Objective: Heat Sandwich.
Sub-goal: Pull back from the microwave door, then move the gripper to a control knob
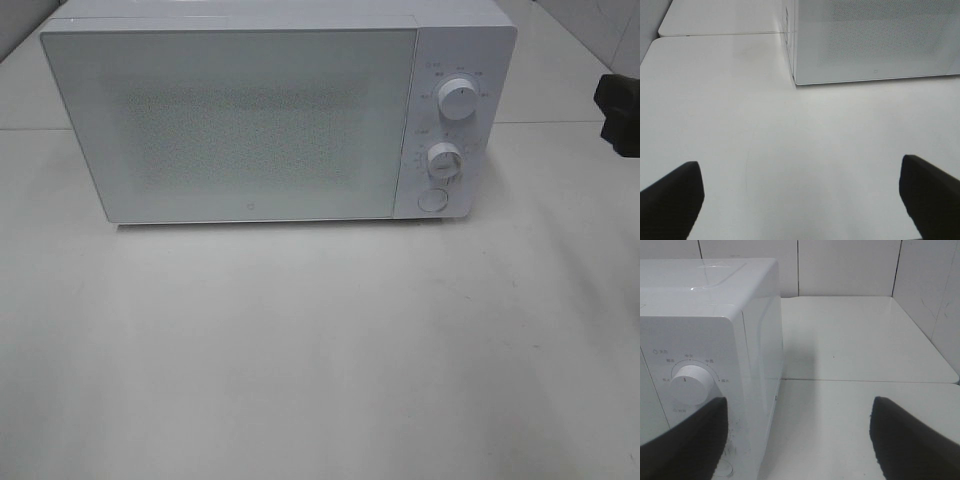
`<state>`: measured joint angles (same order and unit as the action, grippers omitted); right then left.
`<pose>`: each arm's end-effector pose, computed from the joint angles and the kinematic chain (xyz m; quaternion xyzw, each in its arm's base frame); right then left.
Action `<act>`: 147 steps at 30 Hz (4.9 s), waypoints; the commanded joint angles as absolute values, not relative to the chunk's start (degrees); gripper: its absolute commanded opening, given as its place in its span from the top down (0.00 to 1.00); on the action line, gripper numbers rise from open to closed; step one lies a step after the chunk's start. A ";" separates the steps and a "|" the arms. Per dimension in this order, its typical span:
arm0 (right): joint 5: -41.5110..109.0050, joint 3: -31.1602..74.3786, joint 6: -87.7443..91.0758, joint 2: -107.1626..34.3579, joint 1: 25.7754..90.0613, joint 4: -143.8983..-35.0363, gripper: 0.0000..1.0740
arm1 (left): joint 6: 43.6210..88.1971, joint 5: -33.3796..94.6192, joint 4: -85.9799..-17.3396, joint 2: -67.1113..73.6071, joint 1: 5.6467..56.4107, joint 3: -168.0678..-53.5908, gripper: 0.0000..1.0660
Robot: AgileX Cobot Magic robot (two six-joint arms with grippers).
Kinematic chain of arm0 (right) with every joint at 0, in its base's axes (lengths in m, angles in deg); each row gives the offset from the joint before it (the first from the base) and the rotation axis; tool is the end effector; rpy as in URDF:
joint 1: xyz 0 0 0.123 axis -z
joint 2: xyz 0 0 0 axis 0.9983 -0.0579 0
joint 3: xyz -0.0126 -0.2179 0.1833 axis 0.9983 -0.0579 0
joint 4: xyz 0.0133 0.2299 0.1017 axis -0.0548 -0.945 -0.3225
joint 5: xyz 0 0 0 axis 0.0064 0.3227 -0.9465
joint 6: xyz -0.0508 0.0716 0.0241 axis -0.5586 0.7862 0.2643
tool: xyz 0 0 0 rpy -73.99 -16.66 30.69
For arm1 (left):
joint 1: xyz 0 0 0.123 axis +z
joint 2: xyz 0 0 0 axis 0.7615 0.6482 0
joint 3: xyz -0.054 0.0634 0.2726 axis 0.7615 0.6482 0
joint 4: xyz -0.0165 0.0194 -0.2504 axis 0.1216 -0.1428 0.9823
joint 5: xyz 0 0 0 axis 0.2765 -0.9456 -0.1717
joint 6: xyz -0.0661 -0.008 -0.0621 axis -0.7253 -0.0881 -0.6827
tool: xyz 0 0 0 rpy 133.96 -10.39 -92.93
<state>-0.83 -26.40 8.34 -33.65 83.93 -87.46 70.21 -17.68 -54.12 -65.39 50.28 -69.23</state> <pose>0.2135 0.0120 0.2424 -0.0199 0.7270 0.0277 0.6858 -0.0051 -0.0165 0.2806 0.0573 0.8395 -0.0650 0.5363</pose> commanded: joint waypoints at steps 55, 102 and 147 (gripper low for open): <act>-36.76 -29.38 -10.40 -61.27 38.72 -139.66 0.29 | 69.98 -16.76 -53.84 -66.94 50.51 -69.29 0.03; -31.54 -12.83 -7.36 -75.88 50.47 -128.54 0.29 | 69.98 -16.76 -53.78 -66.94 50.51 -69.29 0.03; -27.42 -2.86 -7.19 -83.79 55.45 -125.74 0.37 | 69.98 -16.76 -53.78 -66.65 50.51 -69.29 0.03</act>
<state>-27.36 -3.43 -7.36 -84.19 55.28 -125.91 70.21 -17.68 -54.12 -65.39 50.28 -69.23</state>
